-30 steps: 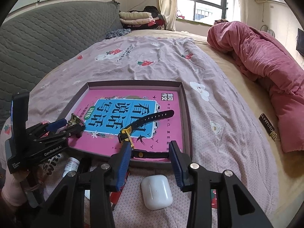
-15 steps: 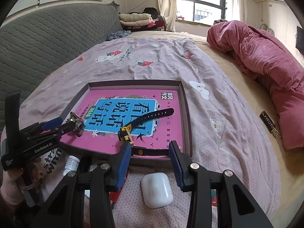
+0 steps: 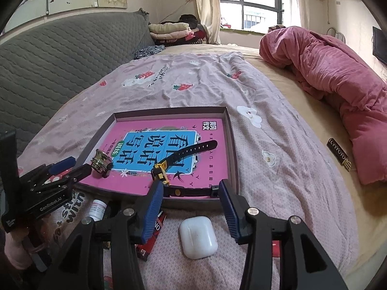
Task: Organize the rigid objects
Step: 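Withdraw both open tools from the box back toward the remaining objects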
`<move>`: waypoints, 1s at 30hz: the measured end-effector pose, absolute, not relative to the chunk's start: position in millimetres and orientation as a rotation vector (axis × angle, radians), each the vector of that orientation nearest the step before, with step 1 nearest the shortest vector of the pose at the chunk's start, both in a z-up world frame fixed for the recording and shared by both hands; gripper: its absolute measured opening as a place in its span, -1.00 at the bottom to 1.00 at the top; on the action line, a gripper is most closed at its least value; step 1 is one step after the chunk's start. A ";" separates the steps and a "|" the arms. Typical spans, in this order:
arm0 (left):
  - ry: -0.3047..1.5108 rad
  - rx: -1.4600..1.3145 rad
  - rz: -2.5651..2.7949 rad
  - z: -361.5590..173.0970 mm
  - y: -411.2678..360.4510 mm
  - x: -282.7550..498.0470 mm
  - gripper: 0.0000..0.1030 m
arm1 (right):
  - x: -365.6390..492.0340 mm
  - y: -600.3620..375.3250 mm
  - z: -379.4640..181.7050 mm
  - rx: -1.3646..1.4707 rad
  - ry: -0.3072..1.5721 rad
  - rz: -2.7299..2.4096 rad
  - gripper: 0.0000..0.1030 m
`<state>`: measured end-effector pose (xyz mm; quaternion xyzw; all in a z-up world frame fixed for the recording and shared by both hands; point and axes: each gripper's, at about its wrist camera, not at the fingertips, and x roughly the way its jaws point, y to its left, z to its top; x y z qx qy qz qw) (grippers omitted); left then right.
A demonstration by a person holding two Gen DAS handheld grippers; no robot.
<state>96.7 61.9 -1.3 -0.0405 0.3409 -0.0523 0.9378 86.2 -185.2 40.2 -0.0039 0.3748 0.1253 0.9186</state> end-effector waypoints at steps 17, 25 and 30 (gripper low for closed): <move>0.686 -0.060 -0.071 8.5 60.0 70.8 0.13 | 72.8 -193.1 51.8 0.010 0.737 0.258 -0.07; 0.693 -0.022 -0.071 9.1 48.4 60.9 0.13 | 69.4 -199.5 55.4 0.020 0.725 0.260 -0.07; 0.705 -0.020 -0.075 9.4 43.7 55.0 0.13 | 66.1 -202.8 54.2 0.016 0.724 0.263 -0.07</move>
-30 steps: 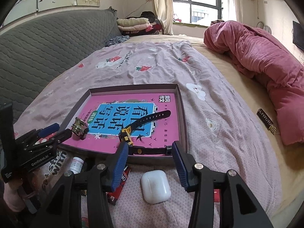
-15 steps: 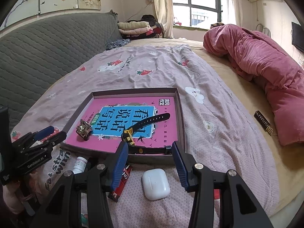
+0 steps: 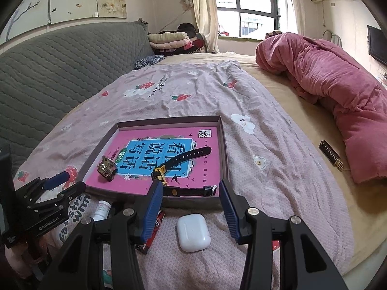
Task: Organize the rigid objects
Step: 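Withdraw both open tools from the box back toward the remaining objects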
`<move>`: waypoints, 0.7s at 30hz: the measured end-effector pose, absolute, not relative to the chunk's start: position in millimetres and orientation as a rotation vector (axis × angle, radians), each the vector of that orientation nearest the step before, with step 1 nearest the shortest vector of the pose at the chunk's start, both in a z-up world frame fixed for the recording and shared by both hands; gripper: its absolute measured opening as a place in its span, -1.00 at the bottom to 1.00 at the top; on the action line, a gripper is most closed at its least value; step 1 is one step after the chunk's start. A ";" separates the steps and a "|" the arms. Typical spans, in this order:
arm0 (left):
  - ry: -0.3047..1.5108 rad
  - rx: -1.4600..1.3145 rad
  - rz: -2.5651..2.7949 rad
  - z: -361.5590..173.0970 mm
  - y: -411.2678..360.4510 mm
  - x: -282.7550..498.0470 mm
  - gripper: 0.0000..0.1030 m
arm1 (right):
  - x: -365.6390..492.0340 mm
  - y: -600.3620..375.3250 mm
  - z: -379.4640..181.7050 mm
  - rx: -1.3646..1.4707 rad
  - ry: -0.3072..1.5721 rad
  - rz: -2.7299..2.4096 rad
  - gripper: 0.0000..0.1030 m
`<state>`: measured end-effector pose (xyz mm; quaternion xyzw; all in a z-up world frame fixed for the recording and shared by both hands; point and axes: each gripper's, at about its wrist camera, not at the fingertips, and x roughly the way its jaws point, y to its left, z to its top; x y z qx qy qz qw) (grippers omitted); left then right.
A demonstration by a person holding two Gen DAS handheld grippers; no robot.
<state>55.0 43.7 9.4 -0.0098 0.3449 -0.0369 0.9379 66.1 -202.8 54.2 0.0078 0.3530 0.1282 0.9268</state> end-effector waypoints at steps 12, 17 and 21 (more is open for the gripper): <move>0.735 -0.038 -0.088 7.9 40.1 47.8 0.13 | 59.9 -206.6 51.8 0.011 0.727 0.272 -0.07; 0.746 -0.025 -0.089 6.1 38.0 45.0 0.13 | 55.5 -205.0 48.5 -0.001 0.734 0.277 -0.07; 0.752 -0.018 -0.094 6.1 36.9 42.1 0.13 | 49.9 -201.0 47.4 -0.027 0.735 0.282 -0.07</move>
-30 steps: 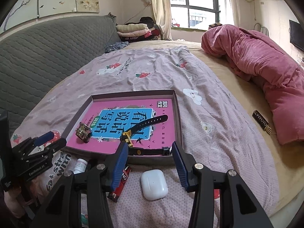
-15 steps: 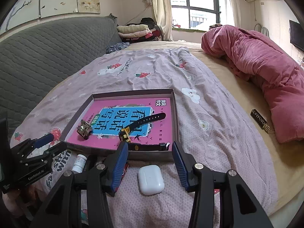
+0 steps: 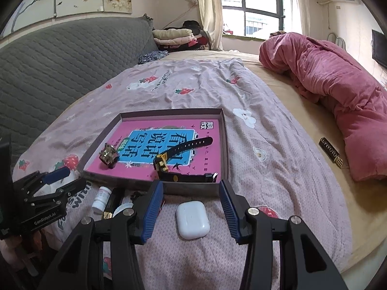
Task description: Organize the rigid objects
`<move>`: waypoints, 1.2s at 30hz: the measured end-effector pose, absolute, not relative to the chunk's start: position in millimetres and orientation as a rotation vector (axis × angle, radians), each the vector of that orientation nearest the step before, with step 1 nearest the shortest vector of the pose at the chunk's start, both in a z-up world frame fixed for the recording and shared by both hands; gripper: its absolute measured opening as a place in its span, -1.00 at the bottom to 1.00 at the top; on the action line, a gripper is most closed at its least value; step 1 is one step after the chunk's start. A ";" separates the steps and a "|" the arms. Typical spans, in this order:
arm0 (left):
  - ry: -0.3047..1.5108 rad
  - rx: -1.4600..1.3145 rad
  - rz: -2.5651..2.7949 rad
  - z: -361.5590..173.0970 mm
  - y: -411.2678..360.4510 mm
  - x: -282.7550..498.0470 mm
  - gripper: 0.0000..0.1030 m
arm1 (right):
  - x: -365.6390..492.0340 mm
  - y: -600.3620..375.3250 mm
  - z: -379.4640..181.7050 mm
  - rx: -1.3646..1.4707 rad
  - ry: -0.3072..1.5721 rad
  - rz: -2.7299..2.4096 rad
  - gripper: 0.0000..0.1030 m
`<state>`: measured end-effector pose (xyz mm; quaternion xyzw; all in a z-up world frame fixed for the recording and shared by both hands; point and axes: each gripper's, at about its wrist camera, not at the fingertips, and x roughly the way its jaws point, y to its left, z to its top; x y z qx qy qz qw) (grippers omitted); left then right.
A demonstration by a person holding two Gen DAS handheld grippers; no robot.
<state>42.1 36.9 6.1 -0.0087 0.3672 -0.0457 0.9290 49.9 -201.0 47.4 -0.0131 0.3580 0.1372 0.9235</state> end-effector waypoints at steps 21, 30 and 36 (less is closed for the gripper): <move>0.795 0.032 -0.109 1.8 31.0 29.6 0.13 | 30.4 -184.9 28.4 -0.088 0.793 0.336 -0.07; 0.816 0.038 -0.115 0.0 28.8 25.7 0.13 | 20.1 -175.2 22.3 -0.098 0.820 0.378 -0.07; 0.839 0.054 -0.116 -4.6 25.7 26.2 0.13 | 12.8 -157.0 15.2 -0.152 0.826 0.411 -0.07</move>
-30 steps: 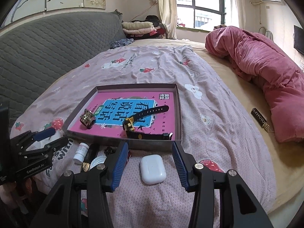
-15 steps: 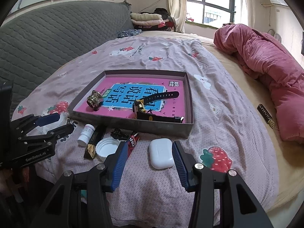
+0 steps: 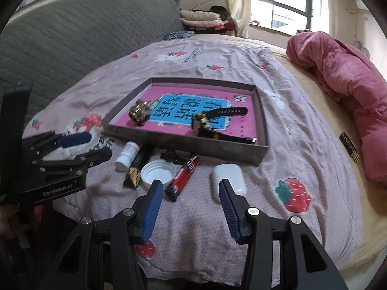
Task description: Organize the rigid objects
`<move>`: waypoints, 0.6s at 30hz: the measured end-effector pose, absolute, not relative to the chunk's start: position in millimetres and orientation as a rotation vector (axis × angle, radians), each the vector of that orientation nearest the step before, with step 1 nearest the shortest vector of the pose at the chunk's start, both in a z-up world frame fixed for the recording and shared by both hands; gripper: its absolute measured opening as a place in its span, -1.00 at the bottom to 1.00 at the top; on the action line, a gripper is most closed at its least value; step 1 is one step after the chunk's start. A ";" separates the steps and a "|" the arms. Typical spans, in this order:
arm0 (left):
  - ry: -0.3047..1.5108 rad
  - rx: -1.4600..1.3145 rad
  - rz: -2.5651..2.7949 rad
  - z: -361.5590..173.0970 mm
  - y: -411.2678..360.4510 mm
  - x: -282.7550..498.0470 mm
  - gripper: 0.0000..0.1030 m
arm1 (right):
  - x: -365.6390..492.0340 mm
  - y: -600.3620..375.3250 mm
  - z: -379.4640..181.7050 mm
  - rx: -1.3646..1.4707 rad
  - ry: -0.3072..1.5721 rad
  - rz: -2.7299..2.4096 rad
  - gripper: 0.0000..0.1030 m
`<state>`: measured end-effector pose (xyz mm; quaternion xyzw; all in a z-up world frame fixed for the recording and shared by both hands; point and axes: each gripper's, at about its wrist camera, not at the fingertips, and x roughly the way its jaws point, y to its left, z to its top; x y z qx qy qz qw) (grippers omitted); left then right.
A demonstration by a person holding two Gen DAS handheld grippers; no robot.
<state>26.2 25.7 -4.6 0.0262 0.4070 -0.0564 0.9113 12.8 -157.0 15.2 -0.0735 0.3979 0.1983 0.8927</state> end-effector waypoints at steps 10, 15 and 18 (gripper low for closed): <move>0.880 0.047 -0.124 -14.3 25.0 29.6 0.13 | 13.2 -139.6 -2.6 -0.196 0.868 0.440 -0.07; 0.893 0.037 -0.131 -18.0 23.9 32.1 0.13 | 16.2 -143.7 -4.3 -0.175 0.875 0.428 -0.07; 0.899 0.028 -0.135 -20.2 22.2 34.1 0.13 | 18.9 -145.5 -5.5 -0.163 0.882 0.422 -0.07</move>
